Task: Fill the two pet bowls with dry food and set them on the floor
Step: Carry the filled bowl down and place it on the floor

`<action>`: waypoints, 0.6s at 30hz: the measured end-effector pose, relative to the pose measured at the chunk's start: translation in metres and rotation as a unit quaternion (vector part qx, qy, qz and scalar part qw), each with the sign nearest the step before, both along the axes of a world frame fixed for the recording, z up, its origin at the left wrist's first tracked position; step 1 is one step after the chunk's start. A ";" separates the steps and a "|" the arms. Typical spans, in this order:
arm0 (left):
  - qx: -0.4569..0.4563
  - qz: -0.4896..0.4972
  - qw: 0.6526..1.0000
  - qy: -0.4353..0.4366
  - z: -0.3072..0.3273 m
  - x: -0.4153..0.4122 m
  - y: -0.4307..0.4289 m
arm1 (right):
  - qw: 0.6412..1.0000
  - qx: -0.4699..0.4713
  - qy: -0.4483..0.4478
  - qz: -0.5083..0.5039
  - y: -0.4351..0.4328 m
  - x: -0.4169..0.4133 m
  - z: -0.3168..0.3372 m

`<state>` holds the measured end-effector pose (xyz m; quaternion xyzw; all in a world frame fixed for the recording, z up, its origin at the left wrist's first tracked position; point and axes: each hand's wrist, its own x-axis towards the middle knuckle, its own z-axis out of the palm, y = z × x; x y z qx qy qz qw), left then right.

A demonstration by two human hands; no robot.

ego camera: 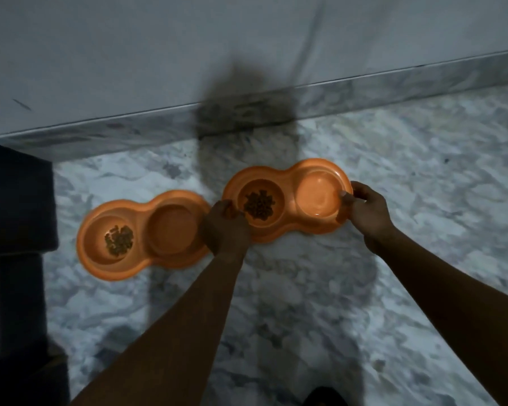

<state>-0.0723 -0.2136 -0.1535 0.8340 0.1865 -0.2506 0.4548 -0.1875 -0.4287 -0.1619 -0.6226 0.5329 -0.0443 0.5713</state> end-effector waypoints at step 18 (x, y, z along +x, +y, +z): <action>0.062 -0.128 0.990 0.009 0.090 0.011 -0.005 | 0.991 -0.064 0.082 0.080 0.027 0.012 0.079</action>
